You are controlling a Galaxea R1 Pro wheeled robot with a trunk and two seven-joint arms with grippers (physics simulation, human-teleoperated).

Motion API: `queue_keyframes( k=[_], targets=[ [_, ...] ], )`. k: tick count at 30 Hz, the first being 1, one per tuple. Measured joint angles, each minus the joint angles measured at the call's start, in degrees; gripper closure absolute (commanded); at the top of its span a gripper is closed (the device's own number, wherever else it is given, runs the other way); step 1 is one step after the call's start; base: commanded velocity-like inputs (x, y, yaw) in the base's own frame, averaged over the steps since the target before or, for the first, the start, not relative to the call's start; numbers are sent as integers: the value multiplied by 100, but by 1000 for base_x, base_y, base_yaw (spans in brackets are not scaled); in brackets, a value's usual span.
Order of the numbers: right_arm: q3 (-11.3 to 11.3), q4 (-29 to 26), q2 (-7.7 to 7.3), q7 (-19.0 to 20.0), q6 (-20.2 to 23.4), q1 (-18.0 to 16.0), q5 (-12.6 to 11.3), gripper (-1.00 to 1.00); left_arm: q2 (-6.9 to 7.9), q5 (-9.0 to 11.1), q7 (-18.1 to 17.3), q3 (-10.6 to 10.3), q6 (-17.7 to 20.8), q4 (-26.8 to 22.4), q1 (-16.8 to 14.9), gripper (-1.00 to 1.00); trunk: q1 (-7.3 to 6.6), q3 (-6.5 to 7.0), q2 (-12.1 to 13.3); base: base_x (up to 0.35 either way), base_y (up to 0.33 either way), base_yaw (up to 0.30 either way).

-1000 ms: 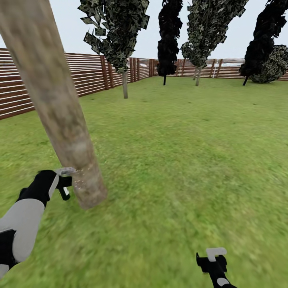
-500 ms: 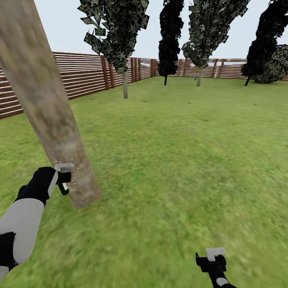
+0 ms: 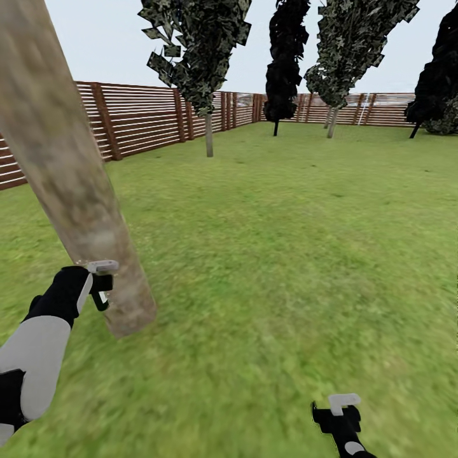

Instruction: In the garden, pick up the pesticide atomizer on the floor and spray pesticide onto both trees until each tree trunk is fully covered.

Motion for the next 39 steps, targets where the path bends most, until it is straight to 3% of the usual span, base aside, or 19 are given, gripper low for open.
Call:
queue_keyframes(
  k=[10, 15, 19, 22, 28, 34, 39],
  targets=[
    [0, -9, 9, 1, 0, -1, -1, -100, 1, -7, 0, -15, 9, -1, 1, 100, 1, 0, 0, 16, -270, 40],
    [0, -8, 10, 2, 1, -1, -1, -100, 77, -20, 8, 43, 5, 27, 30, 100, -1, 0, 0, 209, -207, 269],
    [0, -7, 9, 1, 1, -1, -2, -100, 93, -22, 39, 52, -3, 24, 208, 100, -1, 0, 0, 241, -187, 190],
    [0, -10, 9, 1, 1, 0, -2, -100, 42, -10, 40, -3, -6, 9, 228, 100, -1, 0, 0, 242, -186, 7],
    [0, -7, 10, 1, 0, -1, -1, -100, 78, -31, 40, 12, 0, 23, 243, 100, 0, 0, 0, 179, -213, 103],
    [2, -5, 10, 1, 0, -2, -1, -100, 260, -22, 54, 66, -67, 13, 777, 100, 1, -1, 0, 5, -272, 275],
    [7, -6, 17, 7, 0, 0, -1, -100, 193, 34, 55, 66, -93, 85, 898, 100, 0, 0, 0, 68, -273, 122]
  ],
)
